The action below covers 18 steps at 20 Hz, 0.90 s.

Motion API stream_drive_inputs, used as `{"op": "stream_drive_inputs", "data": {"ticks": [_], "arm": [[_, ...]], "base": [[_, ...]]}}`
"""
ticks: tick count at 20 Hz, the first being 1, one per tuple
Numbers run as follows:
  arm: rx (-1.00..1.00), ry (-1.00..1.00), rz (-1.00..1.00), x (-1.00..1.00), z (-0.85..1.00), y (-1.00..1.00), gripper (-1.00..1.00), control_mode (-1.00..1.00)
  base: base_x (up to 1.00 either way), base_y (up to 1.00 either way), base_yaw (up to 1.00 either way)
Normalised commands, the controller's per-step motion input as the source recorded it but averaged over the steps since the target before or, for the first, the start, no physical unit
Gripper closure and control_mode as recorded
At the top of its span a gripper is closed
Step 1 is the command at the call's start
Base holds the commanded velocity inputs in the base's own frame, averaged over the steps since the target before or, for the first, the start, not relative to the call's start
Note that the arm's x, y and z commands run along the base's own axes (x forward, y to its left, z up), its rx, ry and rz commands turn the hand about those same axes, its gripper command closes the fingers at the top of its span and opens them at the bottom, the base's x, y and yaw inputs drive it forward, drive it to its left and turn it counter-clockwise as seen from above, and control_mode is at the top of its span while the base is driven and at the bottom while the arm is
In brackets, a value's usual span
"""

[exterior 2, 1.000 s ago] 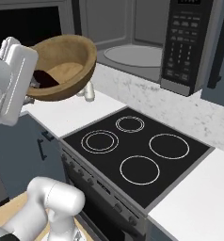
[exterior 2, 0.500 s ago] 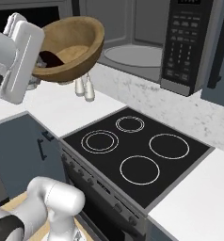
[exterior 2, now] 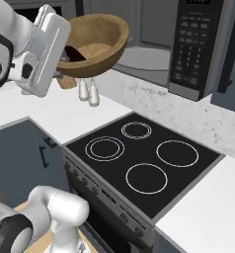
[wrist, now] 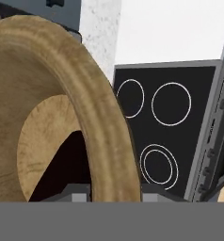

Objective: Pick the avocado from the sink and place it in the bowl. Then pick the bowl and place it in the microwave. Then close the microwave door and press the start button.

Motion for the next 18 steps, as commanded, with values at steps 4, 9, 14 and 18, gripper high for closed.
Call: {"op": "stream_drive_inputs", "data": {"ticks": [4, 9, 14, 18], "arm": [[0.0, 0.0, 0.05, 0.68, 0.0, -0.07, 1.0, -1.0], [0.01, 0.0, 0.05, 0.71, 0.0, -0.21, 1.0, -1.0], [0.03, 0.0, 0.06, 0.71, -0.02, -0.33, 1.0, -1.0], [0.0, 0.0, 0.05, 0.71, -0.17, -0.23, 1.0, -1.0]], "base": [[0.0, 0.0, 0.0], [0.0, 0.0, 0.0], [0.0, 0.0, 0.0], [0.0, 0.0, 0.0]]}}
